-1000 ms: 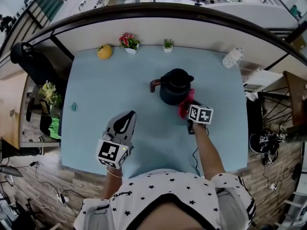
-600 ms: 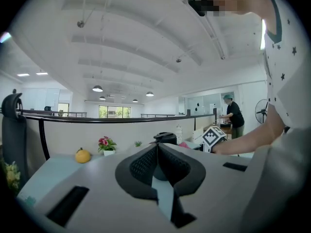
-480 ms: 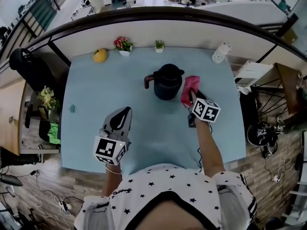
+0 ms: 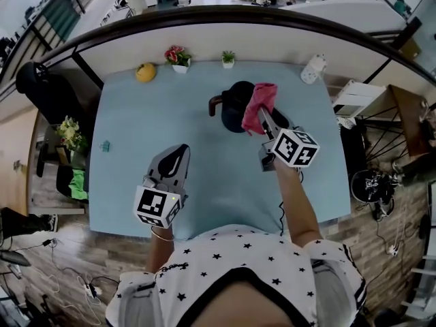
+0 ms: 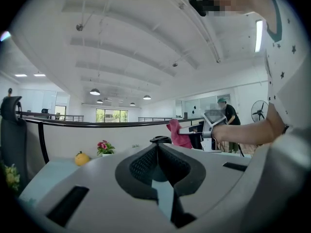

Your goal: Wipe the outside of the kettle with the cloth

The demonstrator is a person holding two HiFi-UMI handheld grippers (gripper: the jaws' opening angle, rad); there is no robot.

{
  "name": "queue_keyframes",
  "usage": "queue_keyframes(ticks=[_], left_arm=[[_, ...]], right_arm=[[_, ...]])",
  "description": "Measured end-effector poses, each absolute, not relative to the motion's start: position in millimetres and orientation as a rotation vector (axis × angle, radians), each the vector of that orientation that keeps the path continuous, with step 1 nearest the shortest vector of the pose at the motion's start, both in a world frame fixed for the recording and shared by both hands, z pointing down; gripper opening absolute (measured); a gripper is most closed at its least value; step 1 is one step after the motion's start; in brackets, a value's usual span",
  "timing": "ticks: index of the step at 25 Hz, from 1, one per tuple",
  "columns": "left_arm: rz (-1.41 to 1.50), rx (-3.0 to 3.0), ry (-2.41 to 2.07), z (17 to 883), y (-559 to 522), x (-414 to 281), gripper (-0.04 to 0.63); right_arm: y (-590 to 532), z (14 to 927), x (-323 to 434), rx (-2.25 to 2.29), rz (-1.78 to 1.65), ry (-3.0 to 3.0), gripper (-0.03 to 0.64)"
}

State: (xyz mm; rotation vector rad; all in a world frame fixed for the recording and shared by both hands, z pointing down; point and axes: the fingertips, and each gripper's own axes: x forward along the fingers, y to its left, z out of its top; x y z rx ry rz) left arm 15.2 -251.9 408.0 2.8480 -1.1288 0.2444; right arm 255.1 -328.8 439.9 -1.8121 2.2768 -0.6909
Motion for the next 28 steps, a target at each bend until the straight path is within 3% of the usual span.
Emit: queue_keyframes(ticks=[28], left_arm=[[0.277, 2.820, -1.146, 417, -258, 5, 0.031]], right_arm=[[-322, 560, 242, -1.909, -1.074, 2.242, 0.089]])
